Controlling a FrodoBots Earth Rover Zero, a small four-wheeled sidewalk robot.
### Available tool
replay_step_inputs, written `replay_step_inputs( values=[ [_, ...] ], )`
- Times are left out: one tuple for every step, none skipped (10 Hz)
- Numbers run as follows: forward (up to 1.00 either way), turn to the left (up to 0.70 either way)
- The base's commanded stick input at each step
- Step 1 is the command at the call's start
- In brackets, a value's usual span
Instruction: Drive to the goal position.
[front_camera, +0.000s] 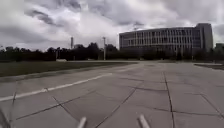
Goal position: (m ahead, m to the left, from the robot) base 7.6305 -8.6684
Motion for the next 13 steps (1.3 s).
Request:
replay_step_inputs(
  values=[
    [0.70, -0.34],
    [0.70, -0.34],
    [0.70, -0.34],
    [0.70, -0.34],
    [0.70, -0.34],
    [0.70, -0.34],
    [0.70, -0.34],
    [0.70, -0.34],
    [0.70, -0.34],
    [0.70, -0.34],
    [0.70, -0.34],
    [0.70, -0.34],
    [0.70, -0.34]
  ],
)
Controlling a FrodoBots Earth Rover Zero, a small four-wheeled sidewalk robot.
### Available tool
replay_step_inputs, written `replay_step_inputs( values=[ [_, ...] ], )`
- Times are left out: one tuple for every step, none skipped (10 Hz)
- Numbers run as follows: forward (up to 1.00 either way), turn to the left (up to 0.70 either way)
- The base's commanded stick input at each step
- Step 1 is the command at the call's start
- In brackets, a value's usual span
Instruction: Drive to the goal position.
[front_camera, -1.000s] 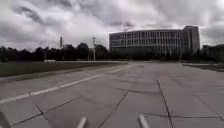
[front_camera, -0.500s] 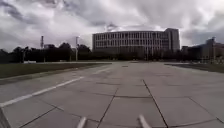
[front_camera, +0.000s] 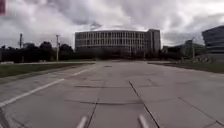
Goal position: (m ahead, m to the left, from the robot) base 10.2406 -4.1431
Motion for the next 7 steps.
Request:
replay_step_inputs(
  values=[
    [0.70, -0.34],
    [0.70, -0.27],
    [0.70, -0.04],
    [0.70, 0.01],
    [0.70, 0.01],
    [0.70, 0.01],
    [0.70, 0.01]
  ],
)
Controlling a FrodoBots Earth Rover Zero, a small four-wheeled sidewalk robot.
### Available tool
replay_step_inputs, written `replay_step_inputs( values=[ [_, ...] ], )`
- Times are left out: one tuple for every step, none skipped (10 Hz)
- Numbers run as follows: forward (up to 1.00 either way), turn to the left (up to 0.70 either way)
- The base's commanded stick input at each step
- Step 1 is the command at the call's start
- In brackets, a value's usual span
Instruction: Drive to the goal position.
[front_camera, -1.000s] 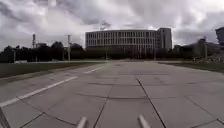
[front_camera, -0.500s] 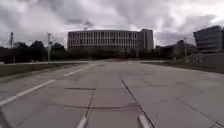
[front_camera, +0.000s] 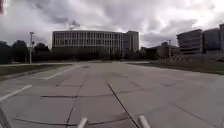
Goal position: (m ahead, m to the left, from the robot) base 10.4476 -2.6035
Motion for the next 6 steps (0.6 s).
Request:
replay_step_inputs(
  values=[
    [0.70, 0.01],
    [0.70, 0.01],
    [0.70, 0.01],
    [0.70, 0.01],
    [0.70, 0.01],
    [0.70, 0.01]
  ],
)
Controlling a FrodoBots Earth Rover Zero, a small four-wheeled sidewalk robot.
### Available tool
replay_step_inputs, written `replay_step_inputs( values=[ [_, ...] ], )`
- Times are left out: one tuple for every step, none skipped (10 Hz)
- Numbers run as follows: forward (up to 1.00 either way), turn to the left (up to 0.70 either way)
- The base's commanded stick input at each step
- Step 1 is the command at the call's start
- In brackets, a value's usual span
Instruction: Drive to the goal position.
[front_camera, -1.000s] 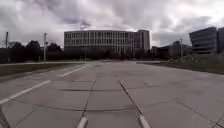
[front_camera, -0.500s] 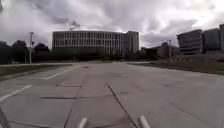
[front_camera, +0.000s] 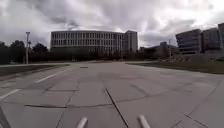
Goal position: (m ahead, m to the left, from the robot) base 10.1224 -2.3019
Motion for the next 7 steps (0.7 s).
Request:
replay_step_inputs(
  values=[
    [0.70, 0.01],
    [0.70, 0.01],
    [0.70, 0.01],
    [0.70, 0.01],
    [0.70, 0.01],
    [0.70, 0.01],
    [0.70, 0.01]
  ],
)
